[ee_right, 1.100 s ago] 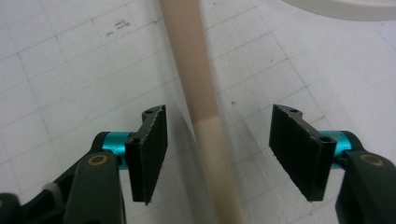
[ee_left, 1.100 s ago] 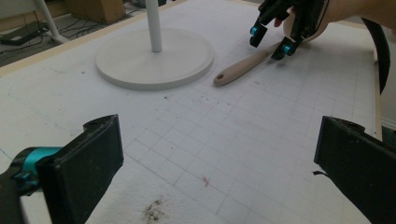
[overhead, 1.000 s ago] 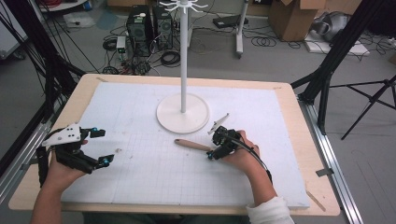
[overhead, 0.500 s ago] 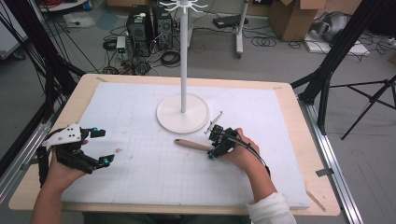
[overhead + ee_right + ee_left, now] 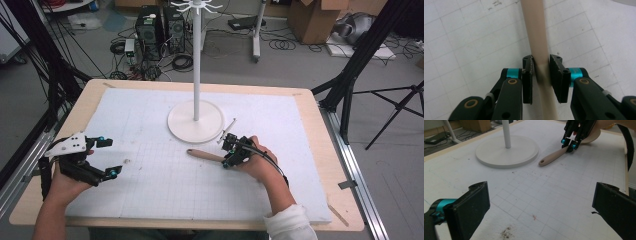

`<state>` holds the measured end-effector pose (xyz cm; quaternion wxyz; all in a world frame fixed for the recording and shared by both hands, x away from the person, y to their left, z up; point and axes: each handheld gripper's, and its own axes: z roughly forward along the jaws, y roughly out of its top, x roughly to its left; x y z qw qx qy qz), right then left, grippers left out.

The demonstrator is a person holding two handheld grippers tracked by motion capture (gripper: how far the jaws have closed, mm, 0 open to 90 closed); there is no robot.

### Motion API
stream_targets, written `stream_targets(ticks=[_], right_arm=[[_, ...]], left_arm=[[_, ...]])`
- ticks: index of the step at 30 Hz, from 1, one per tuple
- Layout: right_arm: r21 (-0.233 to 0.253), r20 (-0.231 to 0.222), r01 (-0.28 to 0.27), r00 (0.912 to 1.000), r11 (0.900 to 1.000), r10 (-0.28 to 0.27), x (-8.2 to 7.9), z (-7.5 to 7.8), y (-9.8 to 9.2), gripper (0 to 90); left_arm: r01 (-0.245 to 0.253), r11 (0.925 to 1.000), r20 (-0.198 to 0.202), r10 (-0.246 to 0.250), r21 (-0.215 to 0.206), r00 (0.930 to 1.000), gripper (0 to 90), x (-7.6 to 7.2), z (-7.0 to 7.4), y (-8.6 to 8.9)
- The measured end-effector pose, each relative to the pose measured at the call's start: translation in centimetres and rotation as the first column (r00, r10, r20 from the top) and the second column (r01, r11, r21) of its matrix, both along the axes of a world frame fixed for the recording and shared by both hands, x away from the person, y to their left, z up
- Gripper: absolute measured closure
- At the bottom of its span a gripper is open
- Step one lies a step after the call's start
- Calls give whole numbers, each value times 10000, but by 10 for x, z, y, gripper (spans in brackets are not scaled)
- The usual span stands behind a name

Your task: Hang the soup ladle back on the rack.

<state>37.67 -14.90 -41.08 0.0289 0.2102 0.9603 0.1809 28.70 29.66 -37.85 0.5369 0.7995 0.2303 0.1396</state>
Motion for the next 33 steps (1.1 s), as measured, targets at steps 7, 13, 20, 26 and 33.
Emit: stream_targets(ticks=[7, 13, 20, 26, 33], right_arm=[[-29, 52, -328, 9994, 9995, 328, -1, 0, 0, 757], [35, -110, -262, 9996, 9996, 263, -3, 1, 0, 771], [912, -118, -306, 9994, 9954, 318, -10, 11, -8, 774], [1869, 153, -21, 9999, 9824, -8, -15, 24, -21, 774], [2973, 823, 62, 9961, 9548, -321, -22, 42, -36, 774]], left_arm=[[-29, 10000, 21, 29, 1, 10000, 17, 0, 0, 0], [-66, 10000, 42, 66, -59, 10000, 17, -1, 1, 2], [-59, 10000, 51, 59, -58, 10000, 17, -1, 1, 2], [-41, 10000, 63, 41, -46, 10000, 17, -1, 1, 1], [-48, 10000, 59, 48, -56, 10000, 17, -1, 1, 1]])
